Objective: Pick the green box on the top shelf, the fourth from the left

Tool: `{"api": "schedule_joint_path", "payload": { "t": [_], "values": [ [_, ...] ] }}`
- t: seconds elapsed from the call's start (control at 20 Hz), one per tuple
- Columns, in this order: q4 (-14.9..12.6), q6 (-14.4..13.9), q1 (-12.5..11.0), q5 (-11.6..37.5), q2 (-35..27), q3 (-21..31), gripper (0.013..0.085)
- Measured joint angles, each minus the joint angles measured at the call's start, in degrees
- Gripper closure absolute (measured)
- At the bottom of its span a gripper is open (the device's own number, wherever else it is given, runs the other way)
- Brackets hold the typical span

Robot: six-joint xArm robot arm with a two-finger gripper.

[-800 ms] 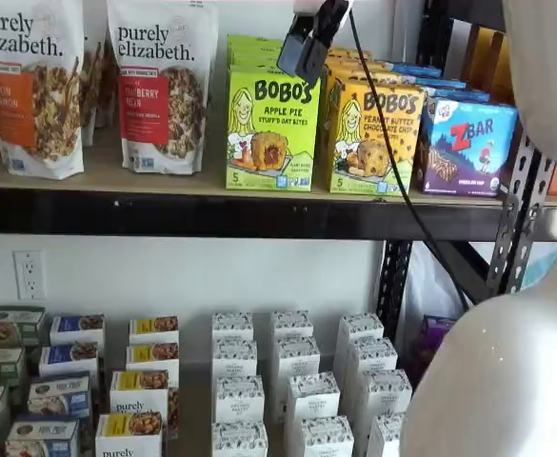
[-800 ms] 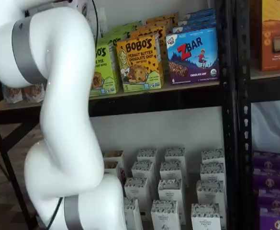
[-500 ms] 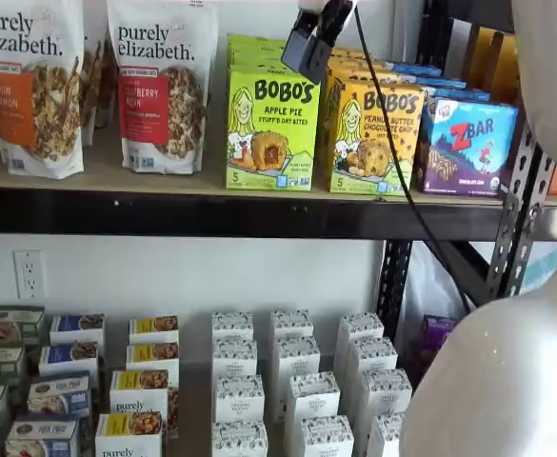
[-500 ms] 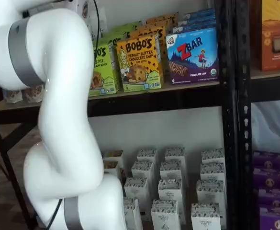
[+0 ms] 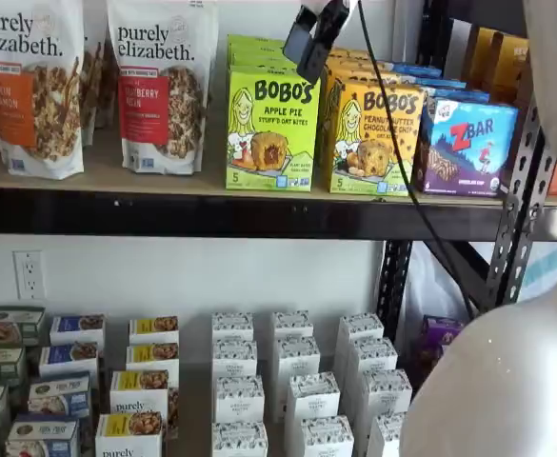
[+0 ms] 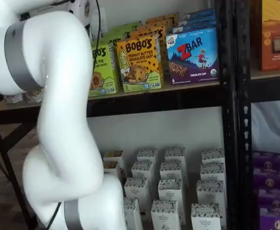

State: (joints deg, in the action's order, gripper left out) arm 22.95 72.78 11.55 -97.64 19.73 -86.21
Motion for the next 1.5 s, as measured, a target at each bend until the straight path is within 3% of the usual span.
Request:
{"api": "schedule_joint_path", "payload": {
  "t": [0.75, 1.5],
  "values": [
    [-7.4, -2.6, 4.3, 9.8, -2.3, -1.0, 0.013],
    [-10.8, -1.5, 4.2, 11.5, -8.0, -4.5, 0.013]
  ]
}}
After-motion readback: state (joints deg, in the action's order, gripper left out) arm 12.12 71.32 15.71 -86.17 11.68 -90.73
